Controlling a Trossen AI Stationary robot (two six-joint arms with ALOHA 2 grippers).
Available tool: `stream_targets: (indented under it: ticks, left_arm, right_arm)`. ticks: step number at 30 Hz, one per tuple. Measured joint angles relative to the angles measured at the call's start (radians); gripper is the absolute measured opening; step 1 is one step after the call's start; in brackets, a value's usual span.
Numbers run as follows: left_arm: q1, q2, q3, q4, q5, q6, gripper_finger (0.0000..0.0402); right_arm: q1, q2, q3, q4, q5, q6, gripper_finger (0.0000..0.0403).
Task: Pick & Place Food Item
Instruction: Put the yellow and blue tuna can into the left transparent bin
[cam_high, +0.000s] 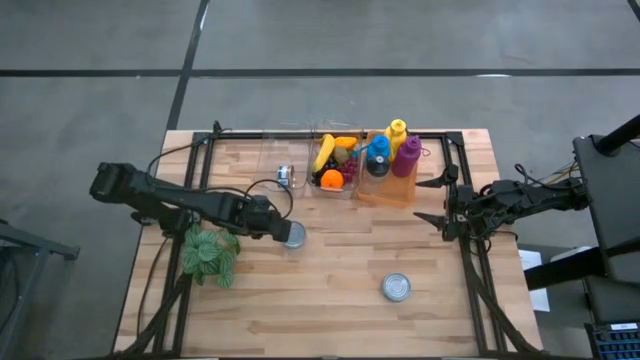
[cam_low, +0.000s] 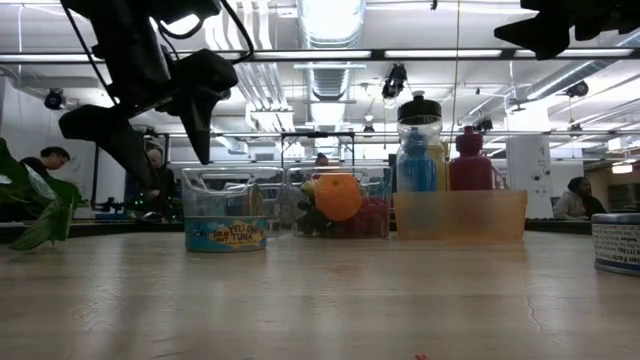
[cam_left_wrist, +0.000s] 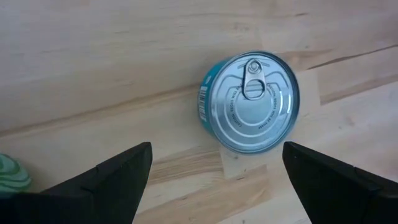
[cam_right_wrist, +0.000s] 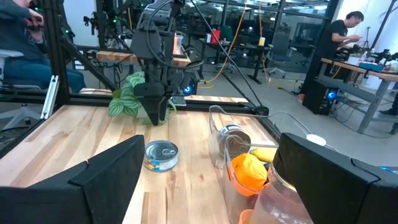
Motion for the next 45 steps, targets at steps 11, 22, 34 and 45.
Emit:
stream_targets:
  ticks: [11, 22, 34, 45]
  left_arm:
    - [0.0, 0.0, 0.0, 0.037, -0.003, 0.001, 0.0365]
    - [0.0, 0.004, 0.0, 0.056, -0.003, 0.02, 0.0365]
    - [-0.001, 0.004, 0.0, 0.066, -0.004, -0.048, 0.0365]
    - [-0.003, 0.018, 0.0, 0.11, -0.011, -0.04, 0.0219]
  right_arm:
    - [0.0, 0.0, 0.0, 0.0, 0.0, -0.001, 0.0371]
    - [0.0, 0.0, 0.0, 0.0, 0.0, -0.003, 0.0371]
    - [0.0, 0.0, 0.0, 0.0, 0.0, 0.0, 0.0371]
    - [0.0, 0.0, 0.0, 0.0, 0.0, -0.001, 0.0371]
